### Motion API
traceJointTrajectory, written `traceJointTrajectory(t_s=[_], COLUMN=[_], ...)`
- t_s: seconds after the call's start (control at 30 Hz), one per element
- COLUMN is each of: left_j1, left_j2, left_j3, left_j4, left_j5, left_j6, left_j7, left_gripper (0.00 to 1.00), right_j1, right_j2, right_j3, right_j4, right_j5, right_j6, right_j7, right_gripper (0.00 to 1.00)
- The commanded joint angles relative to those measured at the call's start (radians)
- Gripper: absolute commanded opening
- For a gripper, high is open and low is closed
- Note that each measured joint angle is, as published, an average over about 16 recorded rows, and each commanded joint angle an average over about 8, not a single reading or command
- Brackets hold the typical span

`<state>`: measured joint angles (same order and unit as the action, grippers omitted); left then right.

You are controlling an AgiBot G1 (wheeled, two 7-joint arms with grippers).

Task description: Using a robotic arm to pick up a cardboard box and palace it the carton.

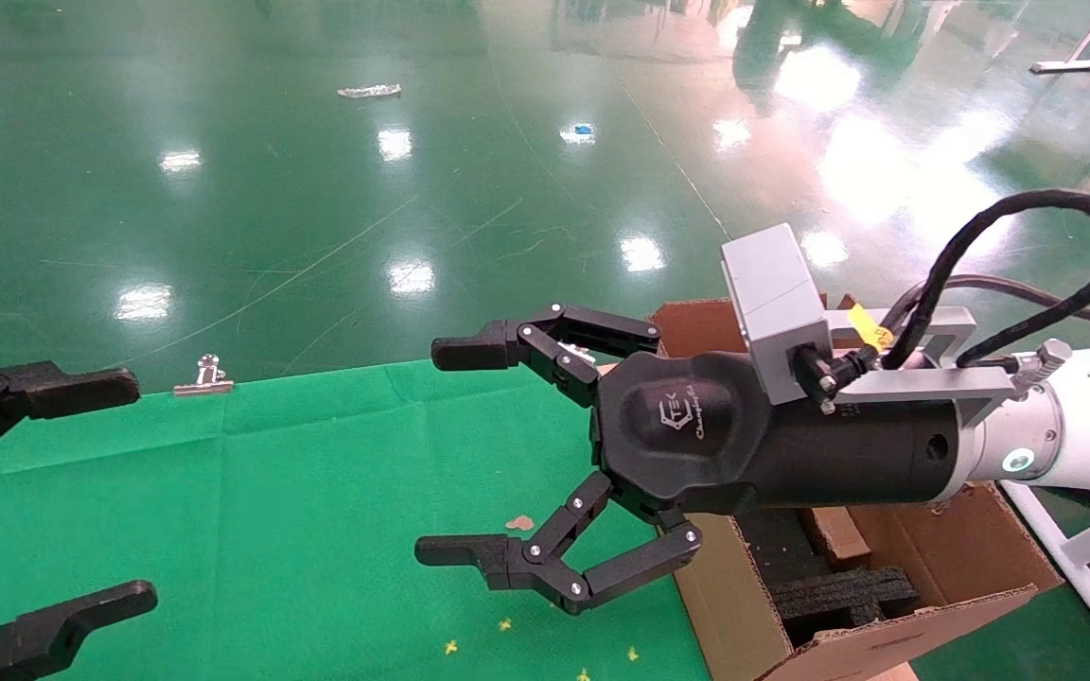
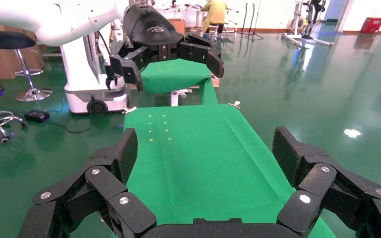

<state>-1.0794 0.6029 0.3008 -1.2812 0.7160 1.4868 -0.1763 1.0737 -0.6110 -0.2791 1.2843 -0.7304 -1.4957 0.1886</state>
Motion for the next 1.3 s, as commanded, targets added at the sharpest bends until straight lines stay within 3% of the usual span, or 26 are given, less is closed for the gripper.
traceJointTrajectory(t_s=[0.03, 1.3], left_j1=[0.0, 0.0], left_j2=[0.0, 0.0], left_j3=[0.0, 0.0], left_j4=[0.0, 0.0], left_j5=[0.0, 0.0], left_j6=[0.0, 0.0], left_j7=[0.0, 0.0], left_gripper=[1.0, 1.0], right_j1=[0.001, 0.006], right_j2=[0.0, 0.0], right_j3=[-0.001, -0.006], right_j4=[-0.001, -0.003], right_j5=[-0.001, -0.003], right_j6=[0.0, 0.001], right_j7=[0.0, 0.002], right_gripper=[1.0, 1.0])
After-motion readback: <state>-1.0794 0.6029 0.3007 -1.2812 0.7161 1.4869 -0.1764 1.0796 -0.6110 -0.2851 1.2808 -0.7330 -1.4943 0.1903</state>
